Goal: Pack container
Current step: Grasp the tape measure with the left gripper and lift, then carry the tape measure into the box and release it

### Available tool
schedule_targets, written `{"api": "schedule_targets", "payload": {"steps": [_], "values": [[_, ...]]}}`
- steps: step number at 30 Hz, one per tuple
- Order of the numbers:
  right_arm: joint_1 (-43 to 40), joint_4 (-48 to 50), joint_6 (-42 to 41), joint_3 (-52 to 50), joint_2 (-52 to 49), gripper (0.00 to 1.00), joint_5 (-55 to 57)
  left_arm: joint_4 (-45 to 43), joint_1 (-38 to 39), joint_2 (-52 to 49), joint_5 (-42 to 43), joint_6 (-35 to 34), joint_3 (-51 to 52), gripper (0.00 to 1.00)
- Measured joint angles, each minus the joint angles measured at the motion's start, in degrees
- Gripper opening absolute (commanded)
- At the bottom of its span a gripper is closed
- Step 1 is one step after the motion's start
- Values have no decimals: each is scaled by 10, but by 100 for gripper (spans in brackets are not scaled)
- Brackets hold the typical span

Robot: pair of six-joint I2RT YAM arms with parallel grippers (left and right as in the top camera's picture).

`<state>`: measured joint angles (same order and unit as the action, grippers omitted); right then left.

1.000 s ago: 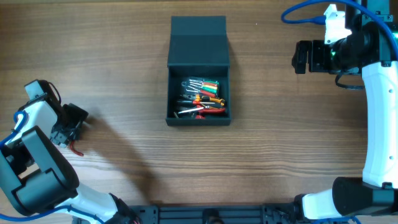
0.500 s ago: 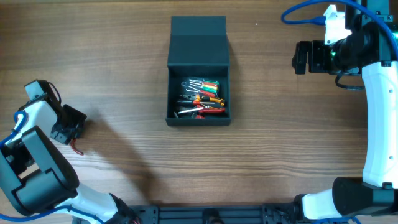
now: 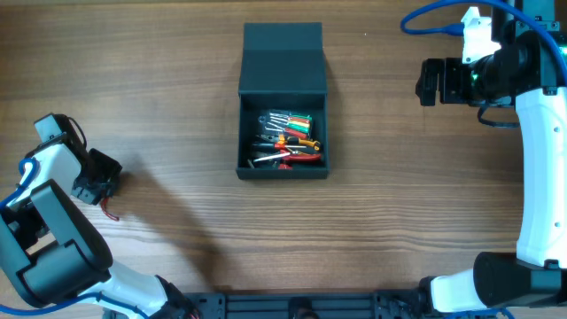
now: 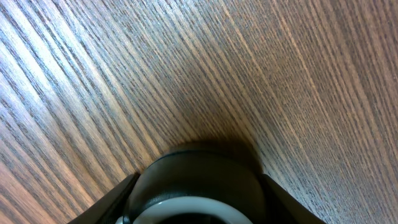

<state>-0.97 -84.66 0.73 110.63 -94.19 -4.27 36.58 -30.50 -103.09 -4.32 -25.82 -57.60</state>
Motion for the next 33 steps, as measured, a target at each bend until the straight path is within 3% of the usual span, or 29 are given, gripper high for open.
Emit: {"api": "schedule_targets", "payload": {"steps": [10,16,21,29,33], "values": [[0,0,0,0,0,100,0,1,0,0,4,0,-1,4],[0,0,0,0,0,100,0,22,7,0,41,0,-10,4],[0,0,0,0,0,100,0,69,59,28,60,16,-51,4],[0,0,0,0,0,100,0,210,223,92,77,130,-269,4],[0,0,0,0,0,100,0,229,320,98,80,230,-355,4]]}}
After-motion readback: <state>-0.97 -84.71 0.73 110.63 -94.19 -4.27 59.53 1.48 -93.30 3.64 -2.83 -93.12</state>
